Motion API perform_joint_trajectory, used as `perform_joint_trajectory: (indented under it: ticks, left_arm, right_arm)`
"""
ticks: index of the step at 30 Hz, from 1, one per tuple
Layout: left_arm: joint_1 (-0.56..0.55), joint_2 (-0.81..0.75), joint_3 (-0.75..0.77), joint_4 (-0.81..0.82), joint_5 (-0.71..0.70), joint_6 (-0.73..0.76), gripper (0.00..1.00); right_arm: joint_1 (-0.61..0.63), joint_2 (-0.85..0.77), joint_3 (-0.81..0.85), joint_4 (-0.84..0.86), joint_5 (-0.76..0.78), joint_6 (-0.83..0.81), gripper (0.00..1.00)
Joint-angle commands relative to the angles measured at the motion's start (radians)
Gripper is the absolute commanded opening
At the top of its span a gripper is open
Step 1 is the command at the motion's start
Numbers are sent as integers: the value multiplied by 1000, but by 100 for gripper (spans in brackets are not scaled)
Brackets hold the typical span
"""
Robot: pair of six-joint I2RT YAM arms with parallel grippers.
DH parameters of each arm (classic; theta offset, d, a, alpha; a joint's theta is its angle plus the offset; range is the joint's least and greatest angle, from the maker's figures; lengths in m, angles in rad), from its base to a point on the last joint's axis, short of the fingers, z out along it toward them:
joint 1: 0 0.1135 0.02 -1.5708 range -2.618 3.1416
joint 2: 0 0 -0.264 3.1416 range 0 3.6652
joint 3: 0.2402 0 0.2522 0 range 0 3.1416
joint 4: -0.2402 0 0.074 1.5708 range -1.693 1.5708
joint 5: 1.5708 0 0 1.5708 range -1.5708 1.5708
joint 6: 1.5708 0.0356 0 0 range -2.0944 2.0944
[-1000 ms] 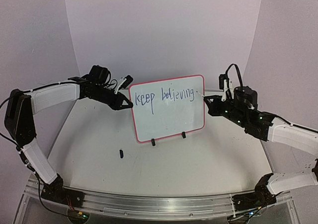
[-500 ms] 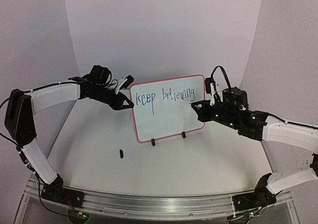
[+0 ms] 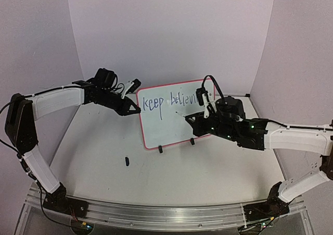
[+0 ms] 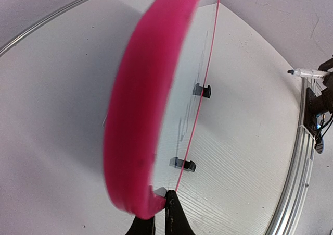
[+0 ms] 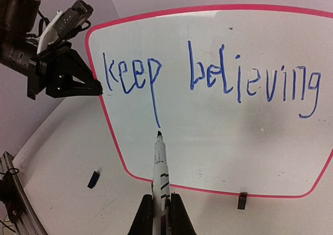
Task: Write a sentence on the whiteboard
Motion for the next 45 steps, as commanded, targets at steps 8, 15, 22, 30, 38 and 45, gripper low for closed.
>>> perform_joint_trajectory:
  ticks: [8,15,22,30,38,45]
  left_arm:
    - [-34,37,-21,-108,-79,37,0]
    - [-35,35,-21,-108,-84,32,0]
    - [-35,32,-21,-109,-86,29,0]
    - [-35,25,-25,-109,-93,28,0]
    - [-36,26,-25,-107,-95,24,0]
    - [-37,20,-27,-106,-98,20,0]
  right_arm:
    - [59,87,60,47,34,9,0]
    - [93,131,79,63,54,2,0]
    - [118,168,101,83,55,-2,0]
    - [143,220,145,93,53,-19,0]
    - [157,248,160,115,51,-22,0]
    - [162,255,170,131,49,-24,0]
